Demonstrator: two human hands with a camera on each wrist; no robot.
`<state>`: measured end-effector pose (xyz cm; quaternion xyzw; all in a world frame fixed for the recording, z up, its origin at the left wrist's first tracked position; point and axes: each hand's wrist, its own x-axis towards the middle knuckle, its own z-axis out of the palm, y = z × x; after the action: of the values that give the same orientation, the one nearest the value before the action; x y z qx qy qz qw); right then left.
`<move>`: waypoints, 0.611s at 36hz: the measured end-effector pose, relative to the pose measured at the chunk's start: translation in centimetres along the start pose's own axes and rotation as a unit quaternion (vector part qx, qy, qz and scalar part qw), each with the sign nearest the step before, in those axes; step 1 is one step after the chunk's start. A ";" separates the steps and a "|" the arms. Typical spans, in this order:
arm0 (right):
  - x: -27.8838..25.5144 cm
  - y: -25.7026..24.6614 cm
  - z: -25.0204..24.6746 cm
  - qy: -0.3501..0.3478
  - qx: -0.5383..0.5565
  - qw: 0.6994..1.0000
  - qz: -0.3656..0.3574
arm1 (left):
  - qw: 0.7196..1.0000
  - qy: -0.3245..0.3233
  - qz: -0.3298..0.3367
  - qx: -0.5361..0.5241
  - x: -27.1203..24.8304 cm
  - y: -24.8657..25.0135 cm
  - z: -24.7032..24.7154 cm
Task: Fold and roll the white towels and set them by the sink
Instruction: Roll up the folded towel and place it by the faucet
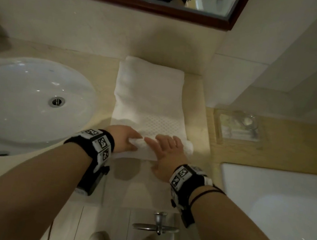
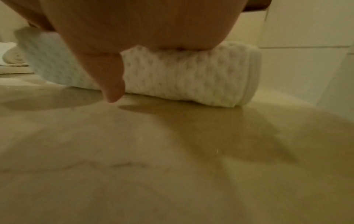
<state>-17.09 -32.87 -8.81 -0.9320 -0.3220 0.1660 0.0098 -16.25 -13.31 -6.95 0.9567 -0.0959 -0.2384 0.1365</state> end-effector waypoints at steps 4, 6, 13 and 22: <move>0.3 -0.4 0.4 0.033 0.021 0.999 0.027 | 0.998 0.000 -0.041 -0.041 -0.6 0.1 0.8; 1.0 -0.4 -0.3 0.026 0.015 0.999 0.018 | 0.999 0.040 -0.033 0.017 -1.0 0.0 1.6; 2.8 -1.0 -2.5 -0.097 0.016 0.995 0.000 | 0.973 0.093 0.012 0.212 -2.8 -0.4 3.8; 1.7 -1.3 -1.2 -0.157 0.151 0.975 0.034 | 0.942 0.230 0.146 0.197 -4.9 -1.8 5.8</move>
<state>-16.21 -30.68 -8.02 -0.8924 -0.2592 0.3571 0.0940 -23.13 -11.68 -10.32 0.9688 -0.2453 0.0341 -0.0033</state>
